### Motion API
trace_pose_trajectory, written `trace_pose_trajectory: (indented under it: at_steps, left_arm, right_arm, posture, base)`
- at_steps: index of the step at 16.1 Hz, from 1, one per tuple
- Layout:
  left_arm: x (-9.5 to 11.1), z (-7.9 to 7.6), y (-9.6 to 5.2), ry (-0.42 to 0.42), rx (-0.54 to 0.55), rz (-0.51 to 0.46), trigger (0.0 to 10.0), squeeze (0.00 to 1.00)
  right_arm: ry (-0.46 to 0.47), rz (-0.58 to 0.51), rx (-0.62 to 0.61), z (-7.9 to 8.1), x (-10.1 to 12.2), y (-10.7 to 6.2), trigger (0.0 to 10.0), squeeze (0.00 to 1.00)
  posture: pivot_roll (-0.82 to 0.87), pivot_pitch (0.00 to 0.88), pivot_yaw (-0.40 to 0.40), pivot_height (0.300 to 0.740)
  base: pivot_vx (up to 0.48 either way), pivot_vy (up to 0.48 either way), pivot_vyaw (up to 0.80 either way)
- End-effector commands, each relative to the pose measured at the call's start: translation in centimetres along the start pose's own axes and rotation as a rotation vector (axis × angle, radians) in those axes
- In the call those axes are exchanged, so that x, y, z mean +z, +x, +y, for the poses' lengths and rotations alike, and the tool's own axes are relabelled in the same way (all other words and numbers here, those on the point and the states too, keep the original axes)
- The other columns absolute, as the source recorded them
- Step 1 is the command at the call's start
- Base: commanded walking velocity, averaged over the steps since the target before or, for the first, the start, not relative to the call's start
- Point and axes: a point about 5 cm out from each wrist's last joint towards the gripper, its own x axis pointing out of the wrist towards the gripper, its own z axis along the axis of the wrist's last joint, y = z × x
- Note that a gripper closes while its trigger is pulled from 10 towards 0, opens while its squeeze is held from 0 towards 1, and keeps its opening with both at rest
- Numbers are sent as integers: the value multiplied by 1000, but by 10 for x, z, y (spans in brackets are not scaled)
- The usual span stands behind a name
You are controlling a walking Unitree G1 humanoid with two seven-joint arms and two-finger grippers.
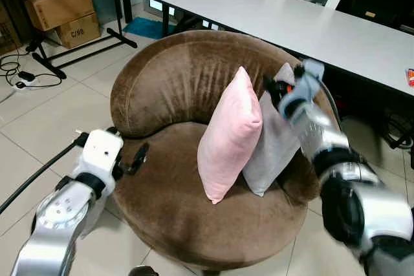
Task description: Move the pillow to the sofa from floor
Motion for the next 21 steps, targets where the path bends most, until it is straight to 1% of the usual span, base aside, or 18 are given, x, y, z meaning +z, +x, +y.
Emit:
trace_pose_trajectory:
  at_steps: [1,2,3,5,6,8,9,10,11,13,15,18,21]
  left_arm:
    - [4,-5,4,4,-13,-25,10000,0]
    - [6,-10,7,-4,-19,-43,10000,0]
    - [7,-13,7,-10,-6,-53,10000,0]
    - [6,-17,2,-25,38,-65,10000,0]
    - [4,-17,-2,-39,71,-56,10000,0]
    - [2,-18,-8,-52,103,-50,10000,0]
    - [2,-18,-13,-67,136,-46,10000,0]
    - [2,-18,-15,-66,156,-44,10000,0]
    - [1,-15,-18,-66,192,-33,10000,0]
    - [1,-14,-18,-70,203,-25,10000,0]
    - [1,-12,-19,-69,223,-21,10000,0]
    - [0,-11,-22,-68,233,-10,10000,0]
    - [0,-10,-23,-63,237,-2,10000,0]
  right_arm:
    - [-41,-47,11,-5,10,-4,10000,0]
    - [-39,-72,25,-8,8,-14,10000,0]
    - [-77,-97,33,-7,7,-26,10000,0]
    - [-74,-107,15,-4,0,-45,10000,0]
    - [-78,-114,33,3,-5,-57,10000,0]
    - [-96,-117,53,11,-10,-71,10000,0]
    - [-111,-107,64,19,-16,-84,10000,0]
    - [-116,-92,52,22,-20,-89,10000,0]
    - [-112,-55,5,26,-29,-97,10000,0]
    - [-131,-31,13,31,-33,-97,10000,0]
    - [-110,-16,26,37,-35,-97,10000,0]
    - [-95,7,8,36,-39,-101,10000,0]
    - [-121,47,17,40,-44,-101,10000,0]
  posture:
    - [55,0,-99,740]
    - [53,0,-98,740]
    - [56,0,-105,740]
    - [66,0,-117,740]
    - [63,0,-118,740]
    - [59,0,-118,740]
    - [56,0,-119,740]
    - [59,0,-123,740]
    - [63,0,-124,740]
    - [69,0,-123,740]
    - [75,0,-120,740]
    - [79,0,-116,740]
    - [78,0,-111,740]
  base:
    - [0,0,0]
    - [0,0,0]
    - [0,0,0]
    - [0,0,0]
    - [0,0,0]
    - [0,133,0]
    - [0,360,0]
    - [0,360,0]
    - [0,360,0]
    - [0,360,0]
    - [0,360,0]
    - [0,361,0]
    - [0,364,0]
